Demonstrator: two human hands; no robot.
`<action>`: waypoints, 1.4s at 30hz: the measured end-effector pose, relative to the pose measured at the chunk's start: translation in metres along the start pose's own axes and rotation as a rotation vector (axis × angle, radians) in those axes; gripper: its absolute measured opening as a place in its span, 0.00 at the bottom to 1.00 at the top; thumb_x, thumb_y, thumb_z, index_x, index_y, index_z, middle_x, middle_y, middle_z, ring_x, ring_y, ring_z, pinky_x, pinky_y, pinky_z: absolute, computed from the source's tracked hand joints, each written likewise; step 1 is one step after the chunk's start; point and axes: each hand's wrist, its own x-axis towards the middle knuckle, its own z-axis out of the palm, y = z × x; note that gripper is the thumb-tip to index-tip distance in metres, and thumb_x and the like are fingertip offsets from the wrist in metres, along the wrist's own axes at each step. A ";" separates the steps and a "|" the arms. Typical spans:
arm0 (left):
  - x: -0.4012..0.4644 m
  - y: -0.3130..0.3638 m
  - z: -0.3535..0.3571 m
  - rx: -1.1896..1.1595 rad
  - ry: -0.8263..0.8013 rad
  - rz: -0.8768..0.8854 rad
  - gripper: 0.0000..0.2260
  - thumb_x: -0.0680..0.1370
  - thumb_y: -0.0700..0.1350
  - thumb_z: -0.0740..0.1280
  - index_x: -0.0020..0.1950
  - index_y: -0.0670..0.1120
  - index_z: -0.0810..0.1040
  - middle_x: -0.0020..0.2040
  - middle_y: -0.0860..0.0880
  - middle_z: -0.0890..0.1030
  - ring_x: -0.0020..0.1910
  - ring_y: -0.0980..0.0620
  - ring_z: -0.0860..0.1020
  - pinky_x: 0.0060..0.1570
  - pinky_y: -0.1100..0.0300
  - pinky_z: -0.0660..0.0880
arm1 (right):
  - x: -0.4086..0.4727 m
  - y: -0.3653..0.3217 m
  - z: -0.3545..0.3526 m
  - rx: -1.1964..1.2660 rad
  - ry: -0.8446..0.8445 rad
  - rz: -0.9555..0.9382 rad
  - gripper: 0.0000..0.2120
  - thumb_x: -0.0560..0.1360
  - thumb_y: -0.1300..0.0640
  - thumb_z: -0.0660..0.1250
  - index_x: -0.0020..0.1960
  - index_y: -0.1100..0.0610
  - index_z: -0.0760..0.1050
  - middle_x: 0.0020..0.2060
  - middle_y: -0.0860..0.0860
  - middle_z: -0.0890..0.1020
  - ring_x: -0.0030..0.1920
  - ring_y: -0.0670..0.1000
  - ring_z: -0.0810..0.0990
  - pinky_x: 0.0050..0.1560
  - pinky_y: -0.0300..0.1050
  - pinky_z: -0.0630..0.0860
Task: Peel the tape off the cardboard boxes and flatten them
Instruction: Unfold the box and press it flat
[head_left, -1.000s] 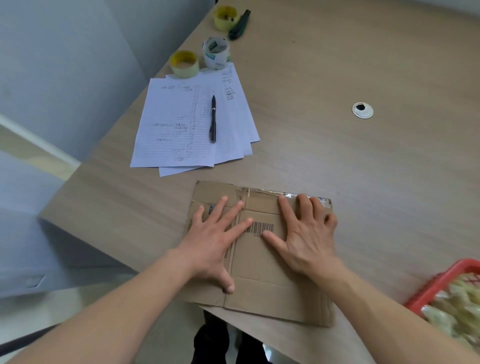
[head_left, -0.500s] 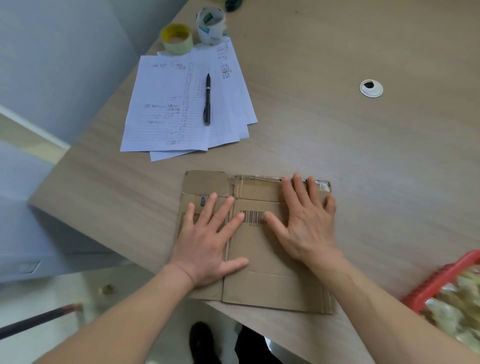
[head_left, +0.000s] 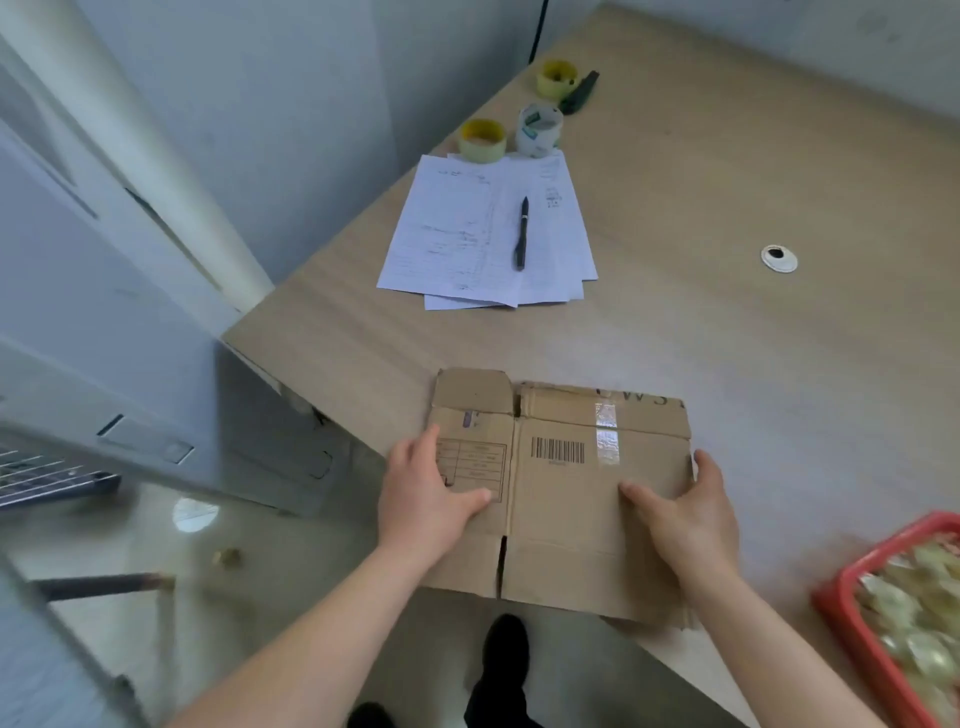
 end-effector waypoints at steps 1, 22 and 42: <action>-0.008 -0.012 -0.012 -0.033 -0.008 -0.040 0.47 0.65 0.60 0.79 0.78 0.57 0.58 0.69 0.50 0.69 0.62 0.51 0.72 0.60 0.54 0.71 | -0.014 -0.007 0.002 -0.004 -0.023 -0.008 0.44 0.64 0.43 0.78 0.74 0.47 0.61 0.65 0.51 0.77 0.64 0.57 0.76 0.59 0.53 0.73; -0.210 -0.282 -0.250 -0.175 0.494 -0.336 0.47 0.68 0.63 0.74 0.80 0.55 0.54 0.67 0.50 0.67 0.61 0.50 0.73 0.60 0.53 0.73 | -0.286 -0.163 0.161 -0.027 -0.493 -0.541 0.31 0.71 0.51 0.77 0.71 0.53 0.69 0.52 0.49 0.78 0.47 0.48 0.78 0.48 0.49 0.77; -0.367 -0.423 -0.322 -0.244 0.806 -0.794 0.46 0.68 0.68 0.70 0.79 0.54 0.55 0.69 0.51 0.63 0.56 0.54 0.71 0.51 0.58 0.72 | -0.500 -0.238 0.295 -0.113 -0.889 -1.120 0.36 0.72 0.45 0.74 0.76 0.40 0.61 0.67 0.46 0.77 0.64 0.53 0.78 0.61 0.48 0.73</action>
